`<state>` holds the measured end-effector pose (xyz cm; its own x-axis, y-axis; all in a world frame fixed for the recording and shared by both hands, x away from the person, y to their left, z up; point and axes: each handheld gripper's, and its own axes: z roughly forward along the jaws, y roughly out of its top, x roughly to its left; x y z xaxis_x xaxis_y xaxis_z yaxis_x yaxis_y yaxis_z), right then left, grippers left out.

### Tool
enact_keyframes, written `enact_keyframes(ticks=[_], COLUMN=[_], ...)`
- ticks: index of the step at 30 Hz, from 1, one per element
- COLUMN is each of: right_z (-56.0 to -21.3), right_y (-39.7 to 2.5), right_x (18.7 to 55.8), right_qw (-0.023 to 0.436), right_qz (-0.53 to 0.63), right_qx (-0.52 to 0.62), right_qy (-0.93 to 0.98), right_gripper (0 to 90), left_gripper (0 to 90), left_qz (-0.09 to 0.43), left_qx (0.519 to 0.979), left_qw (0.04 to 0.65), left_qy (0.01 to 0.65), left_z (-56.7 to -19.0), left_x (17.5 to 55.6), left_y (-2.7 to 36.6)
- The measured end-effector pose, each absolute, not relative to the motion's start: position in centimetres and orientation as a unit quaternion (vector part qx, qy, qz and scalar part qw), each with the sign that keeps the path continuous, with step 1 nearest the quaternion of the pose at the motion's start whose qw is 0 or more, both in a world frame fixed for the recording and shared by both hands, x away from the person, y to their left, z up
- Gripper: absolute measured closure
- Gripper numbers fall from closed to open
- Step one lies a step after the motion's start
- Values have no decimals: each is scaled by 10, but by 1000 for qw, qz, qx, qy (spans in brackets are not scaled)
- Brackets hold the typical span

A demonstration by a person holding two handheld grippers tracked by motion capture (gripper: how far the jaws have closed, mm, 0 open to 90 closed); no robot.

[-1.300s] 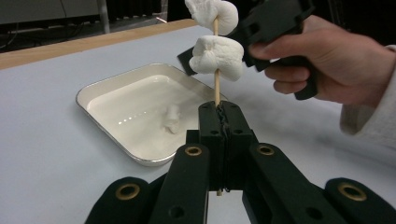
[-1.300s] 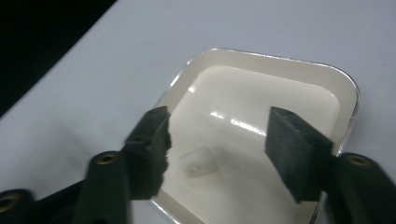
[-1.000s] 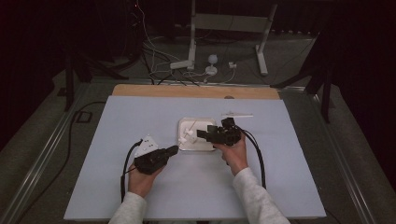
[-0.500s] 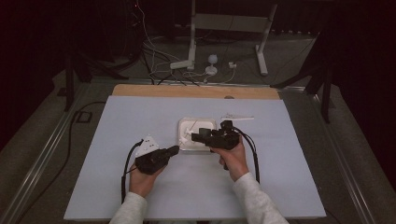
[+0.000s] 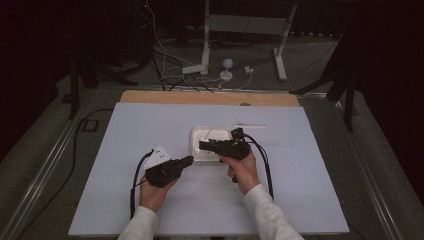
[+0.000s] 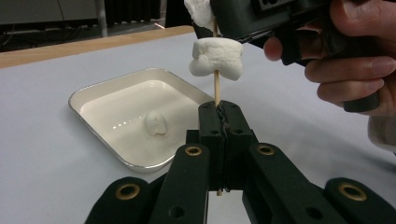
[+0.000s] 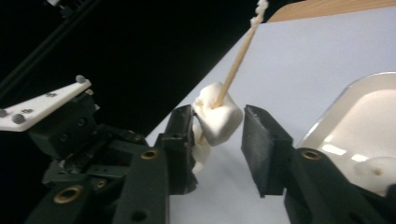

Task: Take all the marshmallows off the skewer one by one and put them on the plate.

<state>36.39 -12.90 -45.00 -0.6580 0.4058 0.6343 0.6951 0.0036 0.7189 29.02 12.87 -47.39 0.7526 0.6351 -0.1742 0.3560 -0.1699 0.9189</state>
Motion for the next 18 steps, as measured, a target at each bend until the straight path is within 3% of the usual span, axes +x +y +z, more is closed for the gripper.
enact_keyframes(ticks=[5, 8, 18], right_z=[-450, -448, -442], right_y=[-127, -128, -132], right_x=[364, 362, 362], right_qw=[139, 125, 109], right_qz=[-591, -591, -599], right_qx=[-394, -393, -398], right_qy=[-690, -693, -686], right_gripper=[730, 766, 775], left_gripper=[900, 900, 900], left_qz=[126, 130, 139], left_qx=[756, 759, 762], left_qw=[554, 550, 549], left_qy=[326, 322, 314], left_z=[-474, -474, -473], left_x=[290, 290, 289], left_y=[128, 127, 128])
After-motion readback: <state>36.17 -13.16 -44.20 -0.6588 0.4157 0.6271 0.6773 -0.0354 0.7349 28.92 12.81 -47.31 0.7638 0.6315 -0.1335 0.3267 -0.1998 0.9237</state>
